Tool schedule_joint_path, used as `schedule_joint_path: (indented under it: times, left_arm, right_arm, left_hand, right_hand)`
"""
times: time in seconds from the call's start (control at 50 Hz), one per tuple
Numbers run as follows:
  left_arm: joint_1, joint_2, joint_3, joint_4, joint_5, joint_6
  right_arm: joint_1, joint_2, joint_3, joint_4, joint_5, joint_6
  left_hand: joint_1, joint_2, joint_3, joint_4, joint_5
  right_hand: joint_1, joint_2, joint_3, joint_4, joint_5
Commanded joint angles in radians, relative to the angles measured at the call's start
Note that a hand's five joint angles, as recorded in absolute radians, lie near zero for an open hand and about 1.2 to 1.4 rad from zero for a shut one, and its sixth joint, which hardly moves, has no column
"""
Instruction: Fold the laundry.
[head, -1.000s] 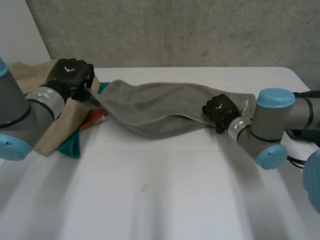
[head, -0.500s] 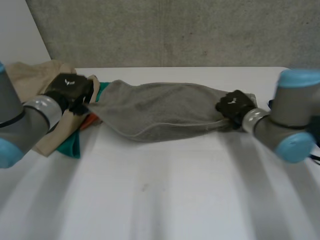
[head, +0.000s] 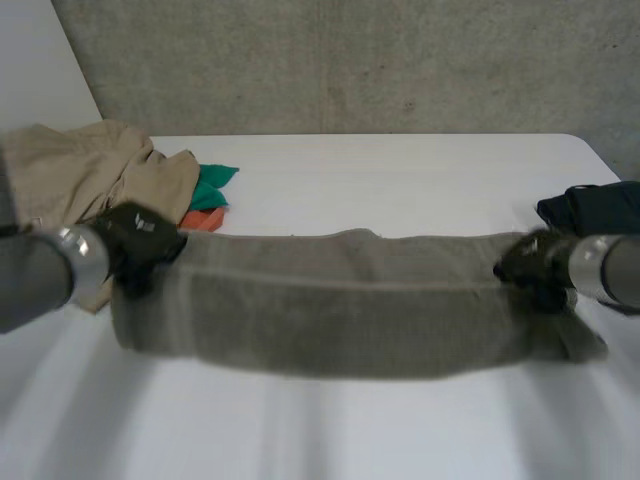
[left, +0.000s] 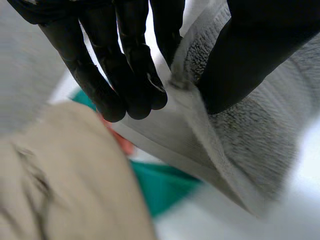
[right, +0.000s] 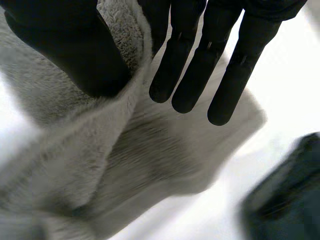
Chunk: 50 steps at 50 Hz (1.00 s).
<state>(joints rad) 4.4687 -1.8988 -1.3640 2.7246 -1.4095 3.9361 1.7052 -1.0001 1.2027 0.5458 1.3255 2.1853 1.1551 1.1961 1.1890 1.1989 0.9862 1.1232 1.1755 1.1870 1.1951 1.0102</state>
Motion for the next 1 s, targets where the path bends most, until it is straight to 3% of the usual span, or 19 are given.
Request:
schedule_joint_path:
  times: [0.02, 0.08, 0.18, 0.24, 0.42, 0.66, 0.84, 0.92, 1.0]
  left_arm:
    - [-0.077, -0.160, 0.437, 0.141, -0.105, -0.121]
    - [-0.086, -0.164, 0.600, 0.277, -0.108, -0.210]
    - [-0.071, -0.125, 0.707, 0.628, -0.155, -0.371]
    - [-0.065, -0.112, 0.732, 0.691, -0.163, -0.394]
    - [-0.052, -0.155, 0.697, 0.468, -0.121, -0.425]
    - [-0.045, -0.249, 0.364, 0.514, -0.069, -0.436]
    - [-0.043, -0.252, 0.109, 0.443, -0.043, -0.281]
    - [-0.029, -0.174, -0.024, 0.351, -0.045, -0.196]
    - [0.004, -0.054, -0.153, 0.196, -0.046, -0.120]
  right_arm:
    - [0.047, 0.084, -0.317, -0.269, 0.107, 0.157]
    - [0.057, 0.071, -0.410, -0.455, 0.126, 0.232]
    - [0.054, -0.046, -0.358, -0.882, 0.124, 0.379]
    - [0.048, -0.069, -0.335, -0.966, 0.123, 0.418]
    - [0.065, -0.002, -0.384, -0.784, 0.063, 0.418]
    - [0.068, 0.109, -0.238, -0.707, -0.012, 0.389]
    - [0.062, 0.195, -0.140, -0.469, -0.003, 0.209]
    - [0.048, 0.167, -0.069, -0.327, 0.004, 0.117]
    - [0.021, 0.045, 0.058, -0.179, 0.075, 0.019]
  left_hand:
    - [0.241, 0.200, 0.207, 0.197, 0.236]
    - [0.241, 0.200, 0.207, 0.197, 0.236]
    - [0.241, 0.200, 0.207, 0.197, 0.236]
    - [0.241, 0.200, 0.207, 0.197, 0.236]
    - [0.241, 0.200, 0.207, 0.197, 0.236]
    - [0.241, 0.200, 0.207, 0.197, 0.236]
    - [0.241, 0.200, 0.207, 0.197, 0.236]
    - [0.241, 0.200, 0.207, 0.197, 0.236]
    - [0.241, 0.200, 0.207, 0.197, 0.236]
  right_hand:
    - [0.273, 0.221, 0.209, 0.201, 0.212]
    - [0.273, 0.221, 0.209, 0.201, 0.212]
    - [0.273, 0.221, 0.209, 0.201, 0.212]
    - [0.273, 0.221, 0.209, 0.201, 0.212]
    - [0.273, 0.221, 0.209, 0.201, 0.212]
    - [0.273, 0.221, 0.209, 0.201, 0.212]
    - [0.273, 0.221, 0.209, 0.201, 0.212]
    - [0.273, 0.221, 0.209, 0.201, 0.212]
    - [0.273, 0.221, 0.209, 0.201, 0.212]
